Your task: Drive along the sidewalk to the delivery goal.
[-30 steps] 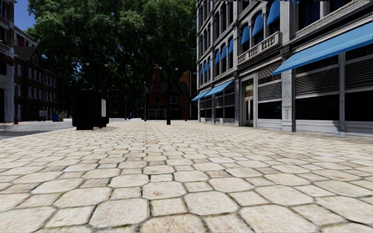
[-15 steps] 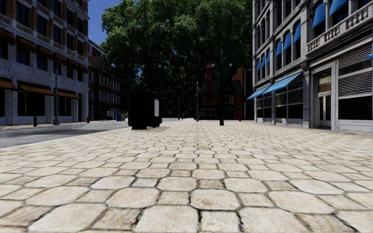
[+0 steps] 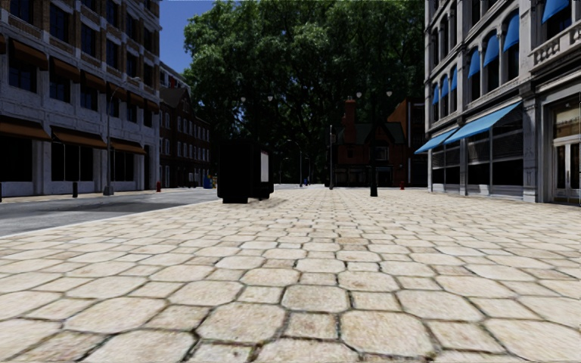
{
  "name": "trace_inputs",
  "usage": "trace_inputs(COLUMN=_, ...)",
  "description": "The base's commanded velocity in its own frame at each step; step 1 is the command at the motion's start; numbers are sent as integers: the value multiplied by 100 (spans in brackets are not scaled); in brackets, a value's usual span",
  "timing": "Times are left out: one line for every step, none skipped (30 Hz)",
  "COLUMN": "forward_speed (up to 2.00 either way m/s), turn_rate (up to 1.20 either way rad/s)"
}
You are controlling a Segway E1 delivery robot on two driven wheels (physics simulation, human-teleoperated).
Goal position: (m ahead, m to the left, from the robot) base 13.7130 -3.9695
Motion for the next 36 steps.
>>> trace_inputs(forward_speed=200, turn_rate=0)
trace_inputs(forward_speed=200, turn_rate=0)
trace_inputs(forward_speed=200, turn_rate=0)
trace_inputs(forward_speed=200, turn_rate=0)
trace_inputs(forward_speed=200, turn_rate=0)
trace_inputs(forward_speed=200, turn_rate=0)
trace_inputs(forward_speed=200, turn_rate=0)
trace_inputs(forward_speed=200, turn_rate=0)
trace_inputs(forward_speed=200, turn_rate=0)
trace_inputs(forward_speed=200, turn_rate=0)
trace_inputs(forward_speed=200, turn_rate=0)
trace_inputs(forward_speed=200, turn_rate=0)
trace_inputs(forward_speed=200, turn_rate=0)
trace_inputs(forward_speed=200, turn_rate=0)
trace_inputs(forward_speed=200, turn_rate=0)
trace_inputs(forward_speed=200, turn_rate=0)
trace_inputs(forward_speed=200, turn_rate=0)
trace_inputs(forward_speed=200, turn_rate=0)
trace_inputs(forward_speed=200, turn_rate=0)
trace_inputs(forward_speed=200, turn_rate=0)
trace_inputs(forward_speed=200, turn_rate=0)
trace_inputs(forward_speed=200, turn_rate=0)
trace_inputs(forward_speed=200, turn_rate=0)
trace_inputs(forward_speed=200, turn_rate=0)
trace_inputs(forward_speed=200, turn_rate=-22)
trace_inputs(forward_speed=200, turn_rate=-28)
trace_inputs(forward_speed=200, turn_rate=-46)
trace_inputs(forward_speed=200, turn_rate=-46)
trace_inputs(forward_speed=200, turn_rate=-120)
trace_inputs(forward_speed=200, turn_rate=-120)
trace_inputs(forward_speed=200, turn_rate=-120)
trace_inputs(forward_speed=200, turn_rate=-119)
trace_inputs(forward_speed=200, turn_rate=-69)
trace_inputs(forward_speed=200, turn_rate=-69)
trace_inputs(forward_speed=200, turn_rate=-48)
trace_inputs(forward_speed=200, turn_rate=-10)
